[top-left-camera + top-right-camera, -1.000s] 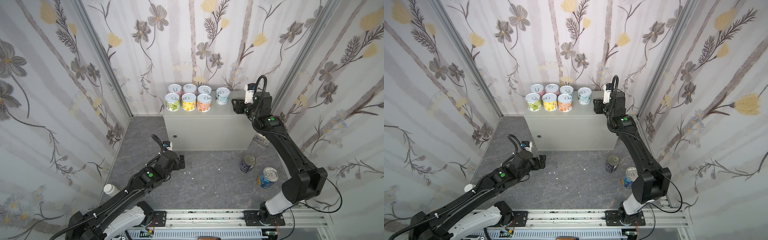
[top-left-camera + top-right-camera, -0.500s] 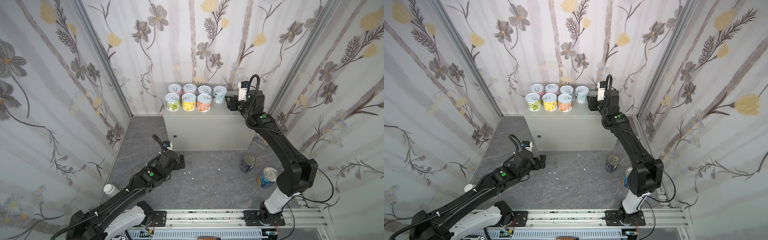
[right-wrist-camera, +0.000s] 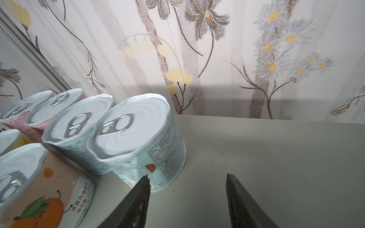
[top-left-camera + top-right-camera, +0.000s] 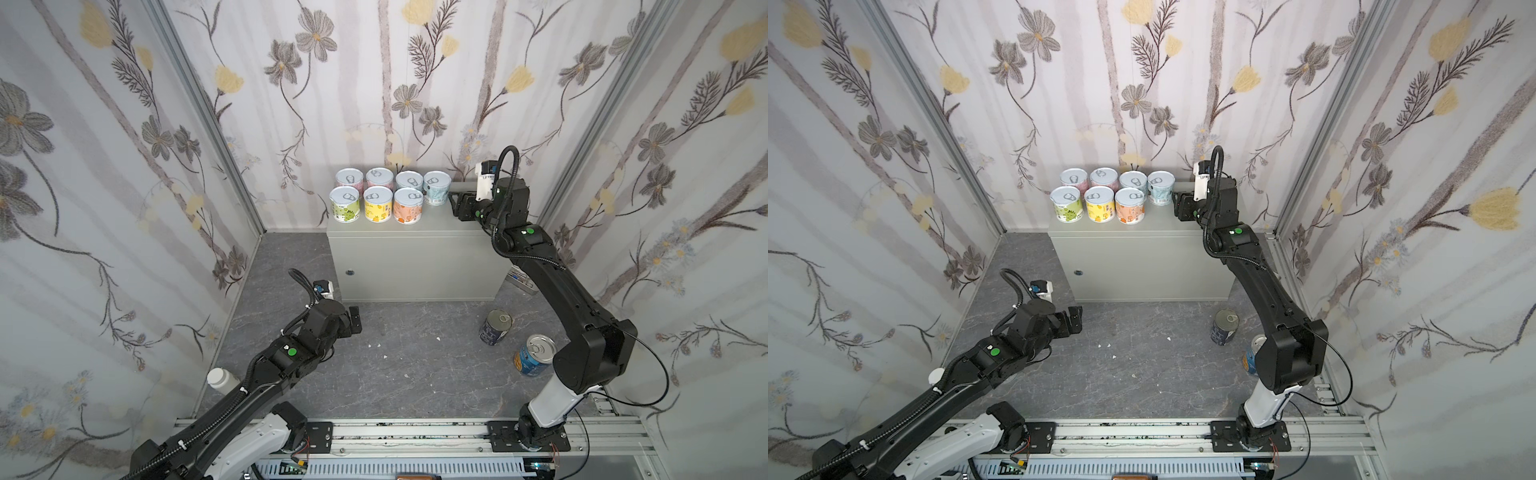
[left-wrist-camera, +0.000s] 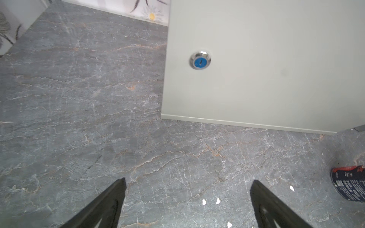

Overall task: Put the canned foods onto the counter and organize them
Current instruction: 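Withdraw the right gripper down while the left gripper reaches toward another floor can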

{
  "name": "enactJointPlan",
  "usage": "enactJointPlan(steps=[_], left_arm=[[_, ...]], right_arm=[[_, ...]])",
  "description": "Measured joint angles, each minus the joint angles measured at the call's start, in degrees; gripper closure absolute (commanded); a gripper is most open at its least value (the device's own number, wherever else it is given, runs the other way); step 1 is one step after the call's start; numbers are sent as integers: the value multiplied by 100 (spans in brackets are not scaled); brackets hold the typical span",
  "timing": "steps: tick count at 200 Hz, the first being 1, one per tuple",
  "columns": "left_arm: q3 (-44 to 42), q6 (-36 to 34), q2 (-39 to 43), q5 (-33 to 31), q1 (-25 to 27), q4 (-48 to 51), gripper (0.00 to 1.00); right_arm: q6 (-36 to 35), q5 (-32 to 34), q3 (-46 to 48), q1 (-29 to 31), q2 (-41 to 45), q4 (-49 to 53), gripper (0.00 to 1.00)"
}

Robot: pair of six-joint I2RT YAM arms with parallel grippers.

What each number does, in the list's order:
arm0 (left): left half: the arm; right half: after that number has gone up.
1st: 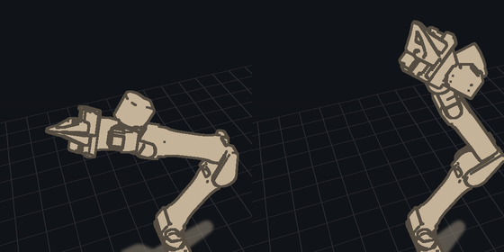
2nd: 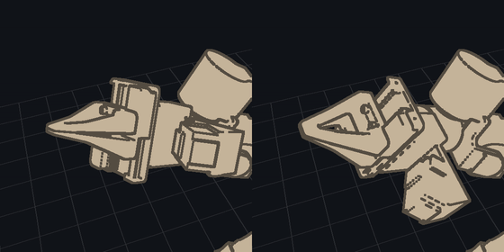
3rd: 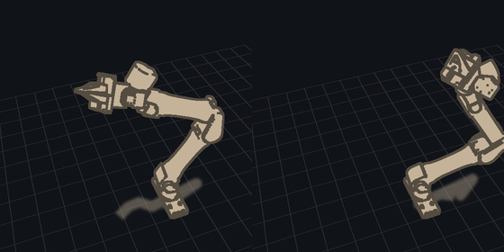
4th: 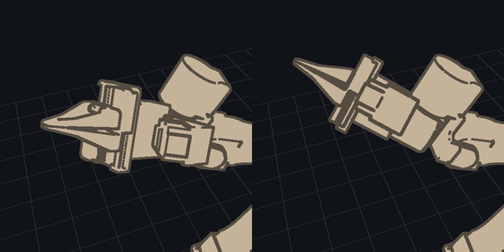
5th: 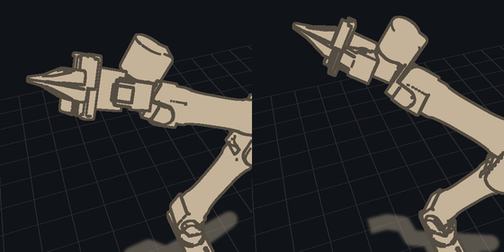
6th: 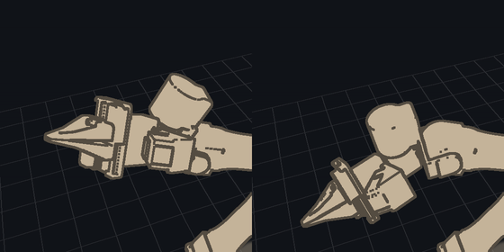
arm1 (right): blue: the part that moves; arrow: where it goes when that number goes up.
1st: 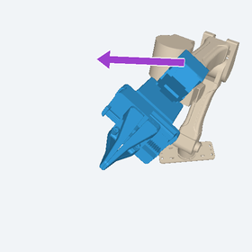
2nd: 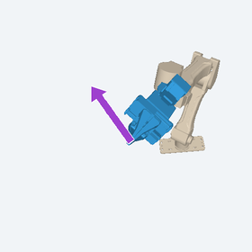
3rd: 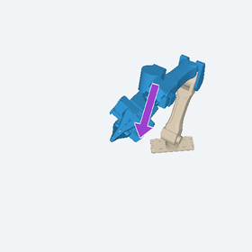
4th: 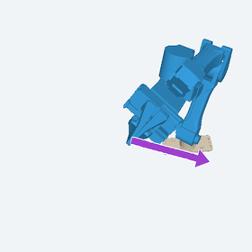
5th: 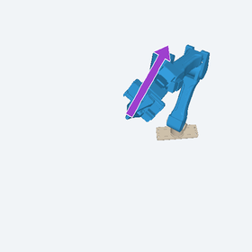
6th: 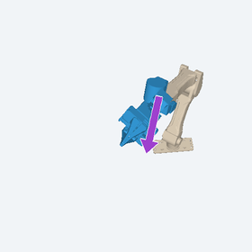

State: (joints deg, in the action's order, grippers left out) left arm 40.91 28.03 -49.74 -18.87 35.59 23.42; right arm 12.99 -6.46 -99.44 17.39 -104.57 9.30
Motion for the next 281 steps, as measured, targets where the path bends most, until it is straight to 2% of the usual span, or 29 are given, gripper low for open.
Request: enactJointPlan(steps=[35, 69, 102, 130, 139, 149, 159, 213, 281], left_arm=[[424, 22, -109, -96, -623, 483, 0], [570, 146, 122, -168, -1274, 990, 0], [863, 573, 31, -487, -1797, 1567, 0], [1097, 984, -409, -647, -2138, 2133, 0], [1115, 1106, -511, -682, -2234, 2282, 0], [1117, 1222, -599, -686, -2332, 2439, 0], [1104, 1349, -645, -688, -2415, 2562, 0], [688, 2275, -831, -942, -2653, 2865, 0], [269, 2935, -1322, -1244, -2973, 2909, 0]], right_arm=[[-22, 105, 157, -11, 605, 37, 27], [-24, 122, 896, 44, 1519, -2, 24], [28, 186, 2057, 321, 2579, -352, 21], [225, 186, 3480, 710, 3482, -627, 15], [358, 188, 3950, 809, 3753, -787, 11], [448, 212, 4382, 946, 3987, -896, 1], [501, 208, 4736, 1156, 4168, -997, 0], [605, 192, 6078, 2306, 4566, -1423, 0], [645, 411, 6649, 2809, 4566, -1416, 0]])
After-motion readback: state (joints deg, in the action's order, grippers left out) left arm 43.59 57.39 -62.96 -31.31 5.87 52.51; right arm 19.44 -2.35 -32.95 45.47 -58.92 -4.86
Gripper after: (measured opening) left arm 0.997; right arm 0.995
